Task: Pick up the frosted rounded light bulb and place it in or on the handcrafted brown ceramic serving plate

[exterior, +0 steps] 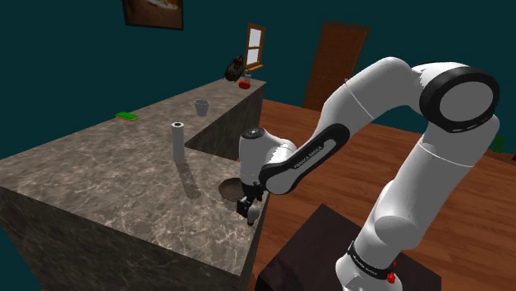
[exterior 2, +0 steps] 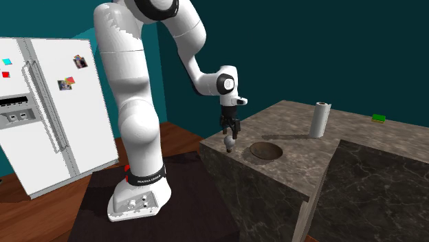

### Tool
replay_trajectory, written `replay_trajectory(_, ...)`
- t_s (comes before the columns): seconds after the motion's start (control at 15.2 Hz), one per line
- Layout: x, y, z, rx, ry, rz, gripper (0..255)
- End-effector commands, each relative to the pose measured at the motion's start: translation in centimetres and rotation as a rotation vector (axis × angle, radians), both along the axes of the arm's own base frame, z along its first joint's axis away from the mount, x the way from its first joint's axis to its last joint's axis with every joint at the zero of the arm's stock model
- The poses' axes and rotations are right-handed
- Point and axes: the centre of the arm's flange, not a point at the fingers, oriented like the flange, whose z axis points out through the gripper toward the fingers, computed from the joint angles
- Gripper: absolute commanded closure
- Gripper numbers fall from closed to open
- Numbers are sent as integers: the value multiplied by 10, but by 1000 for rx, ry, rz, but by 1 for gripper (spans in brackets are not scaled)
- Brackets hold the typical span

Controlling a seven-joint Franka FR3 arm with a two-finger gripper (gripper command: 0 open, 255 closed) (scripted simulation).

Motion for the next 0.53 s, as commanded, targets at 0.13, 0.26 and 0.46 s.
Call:
replay_trajectory(0.13, 0, -3, -21, 0, 0, 0, 0)
replay_trajectory(0.26, 0, -4, -24, 0, 0, 0, 0)
replay_trajectory(0.46, 0, -4, -24, 0, 0, 0, 0)
